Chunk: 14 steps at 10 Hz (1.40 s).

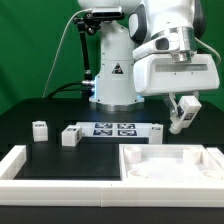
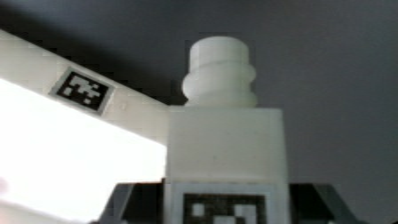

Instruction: Assemble one leg

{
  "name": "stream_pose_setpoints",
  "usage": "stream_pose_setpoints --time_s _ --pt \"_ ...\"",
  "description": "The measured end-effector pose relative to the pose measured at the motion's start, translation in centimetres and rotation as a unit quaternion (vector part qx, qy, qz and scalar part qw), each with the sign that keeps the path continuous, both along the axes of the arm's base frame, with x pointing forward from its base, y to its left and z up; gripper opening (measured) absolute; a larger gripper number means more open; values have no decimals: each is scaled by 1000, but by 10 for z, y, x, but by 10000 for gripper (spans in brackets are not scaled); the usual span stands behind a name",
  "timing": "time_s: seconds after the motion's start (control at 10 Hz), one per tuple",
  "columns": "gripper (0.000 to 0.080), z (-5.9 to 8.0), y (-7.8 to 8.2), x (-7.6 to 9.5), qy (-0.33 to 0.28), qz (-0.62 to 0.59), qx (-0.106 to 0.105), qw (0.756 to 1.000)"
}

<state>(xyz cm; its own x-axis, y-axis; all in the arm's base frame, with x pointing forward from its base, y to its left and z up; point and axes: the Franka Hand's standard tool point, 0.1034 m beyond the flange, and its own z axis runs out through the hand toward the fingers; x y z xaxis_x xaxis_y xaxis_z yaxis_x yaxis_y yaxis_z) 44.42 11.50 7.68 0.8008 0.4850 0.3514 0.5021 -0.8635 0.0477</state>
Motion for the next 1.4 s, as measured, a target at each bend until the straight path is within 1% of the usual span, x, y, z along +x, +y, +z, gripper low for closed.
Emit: stream_pose_setpoints --time_s 0.1,0.2,0.4,0.5,0.6,0.7,1.1,1.2,1.3,1.4 --pt "288 1 0 1 0 0 0 1000" --pt "288 3 0 13 13 -1 -5 1000" --pt "288 16 2 53 23 1 -11 1000" --pt "288 24 4 74 24 -1 -11 1000" --pt "288 28 6 91 24 -3 -10 1000" --pt "288 31 7 101 23 -4 -10 1000" --pt "288 29 7 99 24 -3 -9 1000" --pt "288 29 7 98 30 -23 -3 999" --pt "288 32 6 99 37 -50 6 998" --pt "288 34 5 107 34 -61 13 997"
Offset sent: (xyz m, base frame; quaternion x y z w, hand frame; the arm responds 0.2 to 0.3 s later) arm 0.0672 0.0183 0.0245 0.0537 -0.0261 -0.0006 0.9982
